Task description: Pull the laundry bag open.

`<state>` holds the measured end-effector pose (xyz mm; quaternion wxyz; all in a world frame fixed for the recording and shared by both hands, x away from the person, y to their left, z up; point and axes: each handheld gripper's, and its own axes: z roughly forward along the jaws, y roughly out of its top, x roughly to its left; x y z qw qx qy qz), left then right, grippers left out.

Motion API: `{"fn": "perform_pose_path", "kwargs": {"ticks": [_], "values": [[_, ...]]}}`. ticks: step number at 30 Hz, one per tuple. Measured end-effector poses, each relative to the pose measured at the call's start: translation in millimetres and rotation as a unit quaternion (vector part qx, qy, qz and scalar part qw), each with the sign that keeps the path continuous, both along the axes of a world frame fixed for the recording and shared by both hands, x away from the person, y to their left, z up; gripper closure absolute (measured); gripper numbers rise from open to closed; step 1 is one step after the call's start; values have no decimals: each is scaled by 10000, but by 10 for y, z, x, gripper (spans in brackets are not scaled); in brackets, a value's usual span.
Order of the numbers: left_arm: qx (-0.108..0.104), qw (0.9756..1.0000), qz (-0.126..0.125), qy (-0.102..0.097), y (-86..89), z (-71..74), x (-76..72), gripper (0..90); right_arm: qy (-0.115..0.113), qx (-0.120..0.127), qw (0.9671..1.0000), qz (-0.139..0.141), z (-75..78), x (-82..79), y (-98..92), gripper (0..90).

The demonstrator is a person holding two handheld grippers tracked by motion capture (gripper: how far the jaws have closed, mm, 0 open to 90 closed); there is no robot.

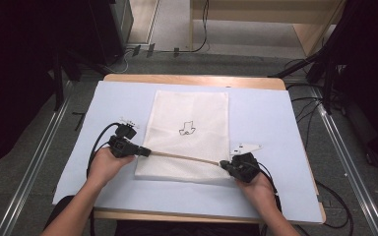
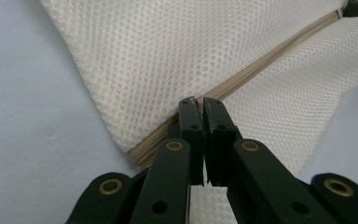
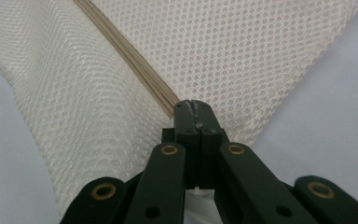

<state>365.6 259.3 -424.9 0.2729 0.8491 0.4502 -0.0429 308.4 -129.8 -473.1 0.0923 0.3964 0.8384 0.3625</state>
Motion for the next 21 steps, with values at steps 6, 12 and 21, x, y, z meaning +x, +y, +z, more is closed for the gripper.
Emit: {"fn": "perform_pose_path", "kwargs": {"ticks": [6,12,21], "values": [[-30,10000,46,22,25,6,-2,890,13,5,10000,-13,1,1,3,900],[-248,9995,154,125,82,9,6,891,3,6,10000,2,0,3,0,900],[-189,9995,218,101,123,9,-4,891,-5,-21,10000,21,3,0,6,900]]}}
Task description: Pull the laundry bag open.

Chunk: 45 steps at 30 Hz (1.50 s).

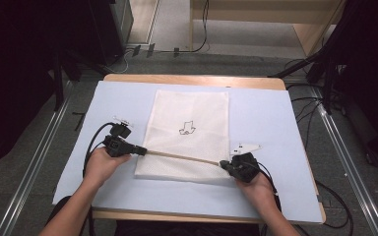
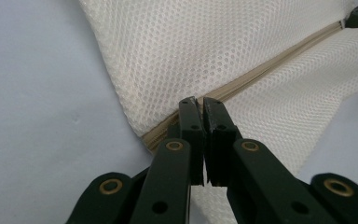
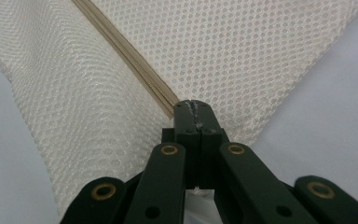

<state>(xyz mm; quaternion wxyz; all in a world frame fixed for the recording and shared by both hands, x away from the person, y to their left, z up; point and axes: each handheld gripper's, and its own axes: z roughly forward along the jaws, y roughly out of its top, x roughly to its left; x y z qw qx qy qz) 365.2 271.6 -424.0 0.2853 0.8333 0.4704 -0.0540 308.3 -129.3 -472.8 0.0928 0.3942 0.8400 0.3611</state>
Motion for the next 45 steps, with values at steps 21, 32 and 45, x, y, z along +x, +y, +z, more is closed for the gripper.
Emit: {"fn": "perform_pose_path", "kwargs": {"ticks": [21,32,45], "values": [[-64,9997,238,67,313,-40,-39,888,-7,16,10000,14,-2,6,-4,900],[-152,9998,29,159,268,-81,-82,881,214,71,9997,108,29,42,-49,874],[-333,9990,-207,190,213,-106,-110,847,152,612,9980,-99,198,60,-219,768]]}}
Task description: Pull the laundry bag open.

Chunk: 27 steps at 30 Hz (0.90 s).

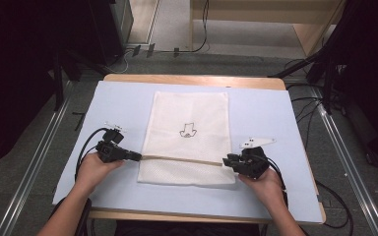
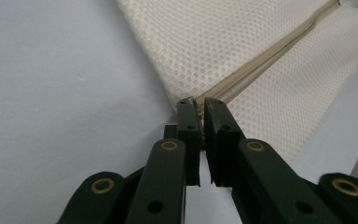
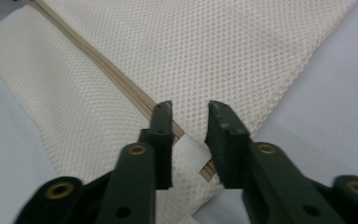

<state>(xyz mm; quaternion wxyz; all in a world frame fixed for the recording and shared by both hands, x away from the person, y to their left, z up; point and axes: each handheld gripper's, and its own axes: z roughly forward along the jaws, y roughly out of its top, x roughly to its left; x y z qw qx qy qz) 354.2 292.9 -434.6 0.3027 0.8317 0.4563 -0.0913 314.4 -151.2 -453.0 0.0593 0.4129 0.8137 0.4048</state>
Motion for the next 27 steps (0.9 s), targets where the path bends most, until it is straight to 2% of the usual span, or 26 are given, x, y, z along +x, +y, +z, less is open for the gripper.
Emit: {"fn": "perform_pose_path", "kwargs": {"ticks": [4,6,10,14,15,18,21,24,26,27], "values": [[-67,9999,-90,15,-9,5,-13,782,139,-61,9999,-13,32,-61,-39,889],[-121,9998,-117,-72,-2,15,-21,754,143,-178,9997,109,39,-114,-19,900],[-149,9992,-90,-354,18,41,-37,642,149,-375,9983,414,-12,-179,54,900],[-217,9978,15,-629,49,70,-37,554,188,-538,9959,706,-143,-187,99,900],[-220,9974,37,-686,59,77,-36,534,244,-533,9957,720,-168,-189,100,900],[-225,9964,118,-807,82,87,-29,498,161,-411,9961,764,-178,-194,67,900],[-263,9955,190,-894,93,99,-25,482,24,-153,9979,629,-116,-181,22,897],[-287,9934,216,-1092,103,129,-29,467,-62,19,9988,480,-55,-156,-34,875],[-317,9920,233,-1196,114,146,-31,455,-75,91,9992,388,-33,-139,-71,839],[-323,9915,234,-1239,119,150,-33,451,-85,133,9993,336,-25,-134,-86,790]]}}
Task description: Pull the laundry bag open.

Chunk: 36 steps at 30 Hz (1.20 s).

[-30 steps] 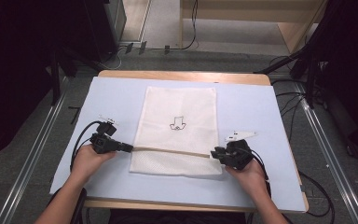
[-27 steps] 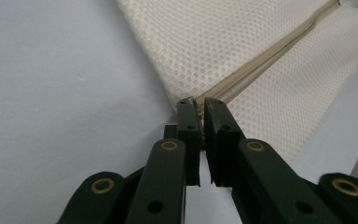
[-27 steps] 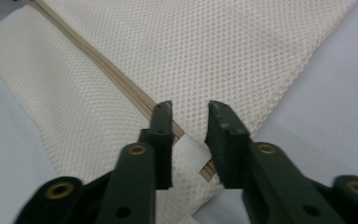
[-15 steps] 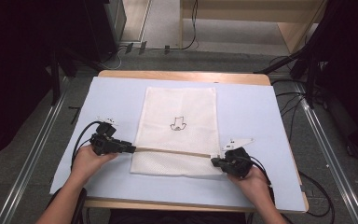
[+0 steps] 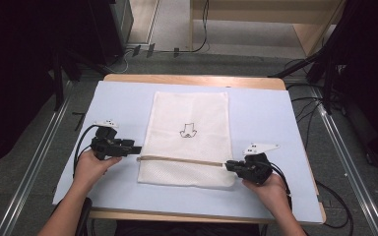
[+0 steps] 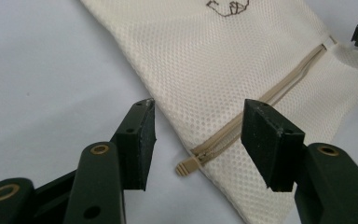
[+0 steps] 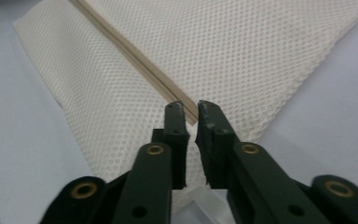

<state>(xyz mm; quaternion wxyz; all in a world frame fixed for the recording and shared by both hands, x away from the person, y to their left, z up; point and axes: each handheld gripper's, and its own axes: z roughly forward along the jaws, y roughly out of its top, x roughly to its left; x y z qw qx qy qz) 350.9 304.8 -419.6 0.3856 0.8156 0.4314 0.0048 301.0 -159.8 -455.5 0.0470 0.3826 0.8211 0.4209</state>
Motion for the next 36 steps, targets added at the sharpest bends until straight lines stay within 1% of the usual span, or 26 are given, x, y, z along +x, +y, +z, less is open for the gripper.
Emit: {"fn": "perform_pose_path", "kwargs": {"ticks": [2,3,5,7,9,10,13,17,18,24,28,29,30,36], "values": [[8,10000,13,-62,9,9,-5,448,0,92,9999,-100,12,21,-31,724],[12,10000,29,-76,13,12,-6,446,-1,122,9998,-135,18,35,-47,653],[4,9999,34,-94,25,17,-5,448,27,172,9996,-236,28,56,-68,623],[12,9999,53,-129,36,23,-4,446,19,175,9995,-278,35,71,-80,560],[38,9998,81,-163,48,26,0,436,11,215,9992,-335,39,88,-99,544],[42,9998,102,-184,53,28,-1,434,-16,188,9991,-367,46,91,-111,524],[59,9996,143,-238,82,33,3,417,-111,238,9987,-426,55,102,-149,496],[75,9993,226,-273,130,41,7,404,-215,239,9981,-523,62,111,-208,448],[69,9992,264,-299,146,41,9,402,-192,241,9980,-548,65,111,-220,442],[127,9985,362,-401,217,54,15,400,-234,206,9972,-681,47,139,-301,403],[243,9976,455,-459,255,47,22,386,-361,107,9960,-806,37,165,-351,388],[250,9975,479,-451,272,45,27,378,-334,100,9958,-851,34,173,-368,383],[255,9973,504,-461,285,44,32,374,-353,76,9955,-877,29,186,-391,375],[252,9963,642,-505,372,35,53,360,-401,106,9927,-1135,22,223,-518,344]]}}
